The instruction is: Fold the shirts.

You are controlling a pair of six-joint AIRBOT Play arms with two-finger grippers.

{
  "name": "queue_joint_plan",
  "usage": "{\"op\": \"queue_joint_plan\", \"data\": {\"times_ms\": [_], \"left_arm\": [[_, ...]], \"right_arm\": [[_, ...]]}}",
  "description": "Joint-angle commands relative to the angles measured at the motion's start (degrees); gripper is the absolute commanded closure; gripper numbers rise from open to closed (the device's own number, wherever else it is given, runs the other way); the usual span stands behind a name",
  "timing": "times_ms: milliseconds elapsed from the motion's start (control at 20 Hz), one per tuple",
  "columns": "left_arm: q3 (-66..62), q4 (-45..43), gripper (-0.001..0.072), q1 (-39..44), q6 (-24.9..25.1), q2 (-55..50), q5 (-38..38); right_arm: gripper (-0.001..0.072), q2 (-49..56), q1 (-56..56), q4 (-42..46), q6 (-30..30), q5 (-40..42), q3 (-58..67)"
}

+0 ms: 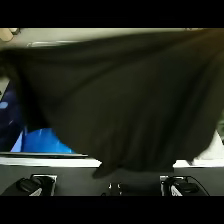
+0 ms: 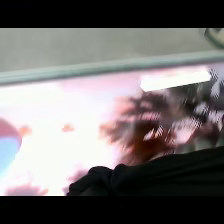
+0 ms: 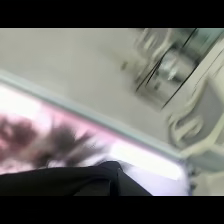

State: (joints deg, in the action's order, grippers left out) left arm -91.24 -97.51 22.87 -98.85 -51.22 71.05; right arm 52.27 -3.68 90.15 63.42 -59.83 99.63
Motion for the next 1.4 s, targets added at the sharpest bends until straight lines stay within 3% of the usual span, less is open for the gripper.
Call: {"op": "queue_joint_plan", "data": {"times_ms": [0,200,300,450,650,700,750,800,850,900,950,1000,1050,1200,1350], "left_arm": [[17.3,-0.3,0.0684,-0.1,-0.3,-3.8,2.0],[19.9,0.9,0.0683,-1.7,-0.2,-15.5,-7.3],[17.3,3.3,0.0683,-4.7,0.0,-22.6,-8.7],[11.8,11.3,0.0683,-10.1,1.5,-32.9,-8.9],[8.0,22.6,0.0682,-13.2,1.5,-41.7,-9.1],[7.6,24.3,0.0639,-13.4,1.5,-42.8,-8.9],[6.7,24.0,0.0421,-13.7,1.7,-43.3,-7.6],[5.2,23.4,0.0094,-14.7,4.5,-43.3,-5.2],[3.6,22.9,0.0051,-15.9,8.0,-43.3,-1.4],[2.1,23.0,0.0052,-17.4,11.7,-43.2,4.1],[2.1,23.0,0.0065,-18.7,13.9,-42.6,8.1],[3.8,24.9,0.0124,-20.3,13.9,-41.2,9.1],[6.6,27.6,0.0124,-21.4,13.9,-39.7,9.0],[19.2,37.1,0.0117,-21.6,17.5,-36.0,8.4],[29.8,38.7,0.0117,-18.4,18.1,-35.0,1.7]], "right_arm": [[0.0692,15.0,0.0,-1.8,0.4,0.3,0.0],[0.0692,29.7,0.0,-13.6,4.9,7.7,0.0],[0.0692,34.7,-0.1,-19.6,9.2,6.7,0.0],[0.0692,40.1,-0.1,-27.1,9.7,1.9,0.0],[0.068,44.7,-1.8,-26.1,9.7,-3.1,0.0],[0.051,45.0,-1.8,-26.4,9.7,-3.5,0.0],[0.0248,44.7,-1.3,-26.4,9.2,-4.6,0.2],[0.0122,44.0,-0.6,-24.7,5.9,-8.5,0.2],[0.0155,43.3,0.4,-19.8,5.2,-15.3,0.2],[0.0159,43.2,2.0,-15.8,6.6,-22.6,0.1],[0.0159,43.2,3.5,-15.0,4.0,-28.8,-0.7],[0.016,42.9,4.7,-14.8,1.5,-34.6,-2.6],[0.0161,41.6,5.0,-14.0,1.0,-37.1,-6.4],[0.0162,32.5,4.9,-15.3,0.3,-28.0,-25.2],[0.016,23.9,5.0,-13.0,-0.3,-20.8,-41.7]]}}
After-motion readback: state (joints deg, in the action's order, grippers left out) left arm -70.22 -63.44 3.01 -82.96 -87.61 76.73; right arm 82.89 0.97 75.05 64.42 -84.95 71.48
